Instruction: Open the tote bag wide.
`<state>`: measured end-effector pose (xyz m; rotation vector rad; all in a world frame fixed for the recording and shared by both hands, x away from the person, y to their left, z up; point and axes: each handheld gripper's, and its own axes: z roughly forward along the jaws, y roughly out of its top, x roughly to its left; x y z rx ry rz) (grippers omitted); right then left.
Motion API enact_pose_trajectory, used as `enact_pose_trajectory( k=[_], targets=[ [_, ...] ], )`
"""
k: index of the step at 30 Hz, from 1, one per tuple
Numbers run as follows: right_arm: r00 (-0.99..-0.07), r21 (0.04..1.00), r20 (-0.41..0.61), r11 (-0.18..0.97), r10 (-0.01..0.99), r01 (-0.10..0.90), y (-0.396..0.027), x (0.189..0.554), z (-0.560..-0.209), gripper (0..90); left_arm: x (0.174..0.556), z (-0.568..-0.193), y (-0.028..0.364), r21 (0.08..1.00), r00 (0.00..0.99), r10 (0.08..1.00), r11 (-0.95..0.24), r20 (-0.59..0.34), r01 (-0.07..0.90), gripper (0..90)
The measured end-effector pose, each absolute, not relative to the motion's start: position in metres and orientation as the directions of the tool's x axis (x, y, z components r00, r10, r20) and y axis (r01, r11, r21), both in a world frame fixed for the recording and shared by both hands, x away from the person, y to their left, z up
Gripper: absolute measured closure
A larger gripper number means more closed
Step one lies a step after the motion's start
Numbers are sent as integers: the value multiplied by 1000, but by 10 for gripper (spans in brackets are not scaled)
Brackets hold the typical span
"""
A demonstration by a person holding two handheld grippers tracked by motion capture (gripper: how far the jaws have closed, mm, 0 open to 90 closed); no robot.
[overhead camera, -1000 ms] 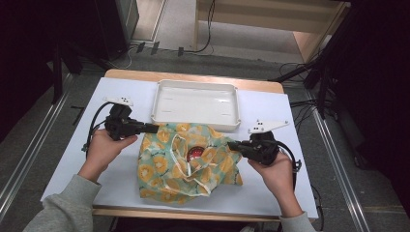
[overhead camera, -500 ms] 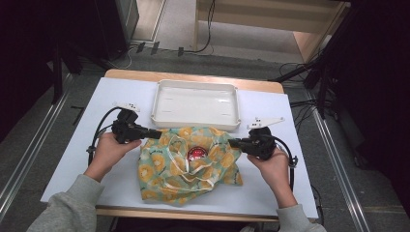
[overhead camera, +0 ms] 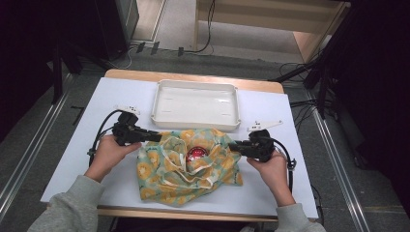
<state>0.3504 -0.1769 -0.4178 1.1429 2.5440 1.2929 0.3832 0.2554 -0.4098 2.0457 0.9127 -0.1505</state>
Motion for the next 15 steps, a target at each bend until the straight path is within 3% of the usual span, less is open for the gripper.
enact_pose_trajectory(
  k=[6,15],
  targets=[
    [-723,740,253,353,643,572,-188,343,-403,622,376,-386,267,694,731,561,-344,-388,632,669],
    [-755,786,217,348,619,511,-191,322,-365,654,348,-355,265,731,780,516,-367,-354,575,621]
  ],
)
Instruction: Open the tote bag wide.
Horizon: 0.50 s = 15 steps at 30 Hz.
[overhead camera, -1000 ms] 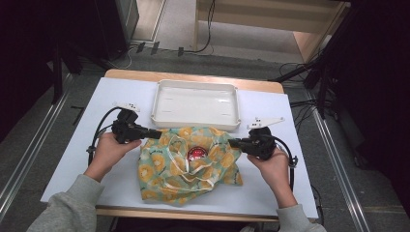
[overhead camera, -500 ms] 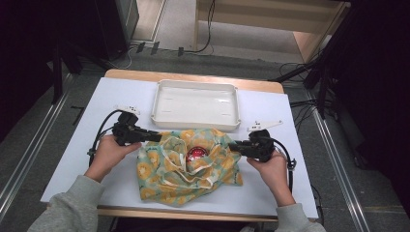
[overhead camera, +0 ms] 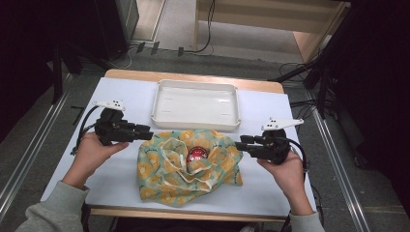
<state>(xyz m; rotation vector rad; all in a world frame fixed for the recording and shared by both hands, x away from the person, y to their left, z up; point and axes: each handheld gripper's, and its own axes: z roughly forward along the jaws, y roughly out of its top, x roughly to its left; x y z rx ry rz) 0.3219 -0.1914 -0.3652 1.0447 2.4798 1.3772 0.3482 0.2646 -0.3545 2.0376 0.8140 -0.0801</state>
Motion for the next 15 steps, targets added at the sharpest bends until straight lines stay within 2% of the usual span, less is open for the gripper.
enact_pose_trajectory(
  k=[7,15],
  targets=[
    [-790,791,204,378,578,481,-172,308,-354,668,326,-351,254,727,806,486,-408,-339,552,562],
    [-810,776,214,408,546,480,-152,300,-365,634,315,-367,249,740,815,461,-396,-351,543,448]
  ],
)
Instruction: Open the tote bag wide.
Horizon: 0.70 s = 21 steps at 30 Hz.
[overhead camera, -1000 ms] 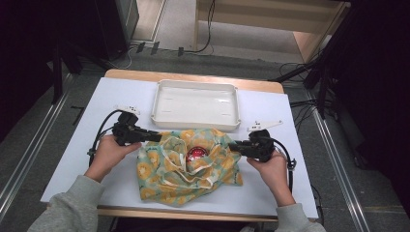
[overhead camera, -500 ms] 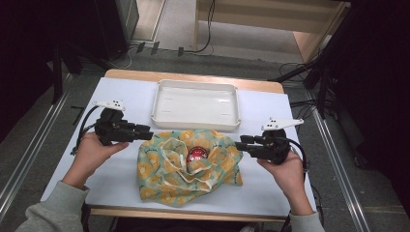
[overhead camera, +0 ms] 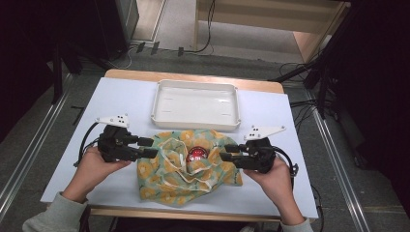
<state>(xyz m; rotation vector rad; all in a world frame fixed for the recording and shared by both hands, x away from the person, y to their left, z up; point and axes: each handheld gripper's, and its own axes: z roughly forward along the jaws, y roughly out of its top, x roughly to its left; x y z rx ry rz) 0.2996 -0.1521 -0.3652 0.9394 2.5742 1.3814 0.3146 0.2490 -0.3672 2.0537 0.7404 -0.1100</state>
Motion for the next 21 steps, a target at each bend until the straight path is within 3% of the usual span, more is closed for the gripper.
enact_pose_trajectory(
  k=[4,7,16,21],
  targets=[
    [-817,775,218,414,534,477,-145,299,-372,624,317,-378,248,737,806,466,-385,-364,556,394],
    [-818,773,221,415,531,479,-143,299,-375,624,320,-387,245,721,800,492,-407,-345,561,421],
    [-828,776,221,421,516,470,-137,300,-378,623,330,-405,245,660,766,532,-434,-361,613,867],
    [-833,778,223,422,507,465,-132,300,-376,610,332,-404,248,665,751,552,-411,-364,624,900]
  ],
)
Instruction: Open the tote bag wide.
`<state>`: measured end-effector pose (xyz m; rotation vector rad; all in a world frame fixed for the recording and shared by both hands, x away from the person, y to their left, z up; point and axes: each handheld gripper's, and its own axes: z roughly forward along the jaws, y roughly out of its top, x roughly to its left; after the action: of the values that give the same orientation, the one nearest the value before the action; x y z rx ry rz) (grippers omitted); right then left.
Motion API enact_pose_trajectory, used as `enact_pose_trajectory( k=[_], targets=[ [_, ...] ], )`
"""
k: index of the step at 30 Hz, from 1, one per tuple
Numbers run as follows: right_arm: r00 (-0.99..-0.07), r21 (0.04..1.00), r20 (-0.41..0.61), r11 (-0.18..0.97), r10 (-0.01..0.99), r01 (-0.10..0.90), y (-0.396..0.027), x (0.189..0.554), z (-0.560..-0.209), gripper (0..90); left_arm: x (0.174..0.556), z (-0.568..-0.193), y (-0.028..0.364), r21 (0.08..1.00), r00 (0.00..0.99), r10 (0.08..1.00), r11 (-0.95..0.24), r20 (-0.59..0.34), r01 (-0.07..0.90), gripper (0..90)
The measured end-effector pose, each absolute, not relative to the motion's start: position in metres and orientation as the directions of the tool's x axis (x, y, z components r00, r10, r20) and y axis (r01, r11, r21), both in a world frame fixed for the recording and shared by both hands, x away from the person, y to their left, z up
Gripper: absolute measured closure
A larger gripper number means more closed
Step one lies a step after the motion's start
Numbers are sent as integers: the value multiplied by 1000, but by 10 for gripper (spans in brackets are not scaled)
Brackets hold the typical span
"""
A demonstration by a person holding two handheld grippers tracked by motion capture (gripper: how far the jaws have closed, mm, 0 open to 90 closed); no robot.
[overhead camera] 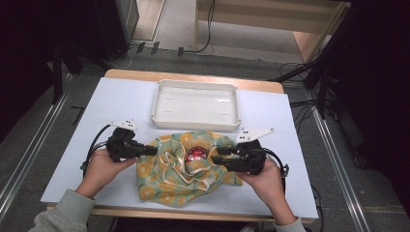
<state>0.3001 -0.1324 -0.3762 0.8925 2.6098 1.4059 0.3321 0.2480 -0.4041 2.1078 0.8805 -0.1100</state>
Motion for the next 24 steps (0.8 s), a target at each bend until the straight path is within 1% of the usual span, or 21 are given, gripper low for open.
enact_pose_trajectory(
  k=[9,13,18,24],
  targets=[
    [-865,789,204,447,458,422,-109,303,-365,606,342,-393,250,694,737,567,-359,-368,624,900],
    [-876,775,202,475,438,416,-99,309,-369,562,343,-392,250,701,739,564,-355,-368,619,900],
    [-867,754,212,489,450,439,-97,323,-384,531,343,-393,256,705,728,575,-335,-373,625,900],
    [-847,751,216,471,486,462,-99,337,-394,538,345,-395,263,704,716,579,-314,-390,637,900]
  ],
)
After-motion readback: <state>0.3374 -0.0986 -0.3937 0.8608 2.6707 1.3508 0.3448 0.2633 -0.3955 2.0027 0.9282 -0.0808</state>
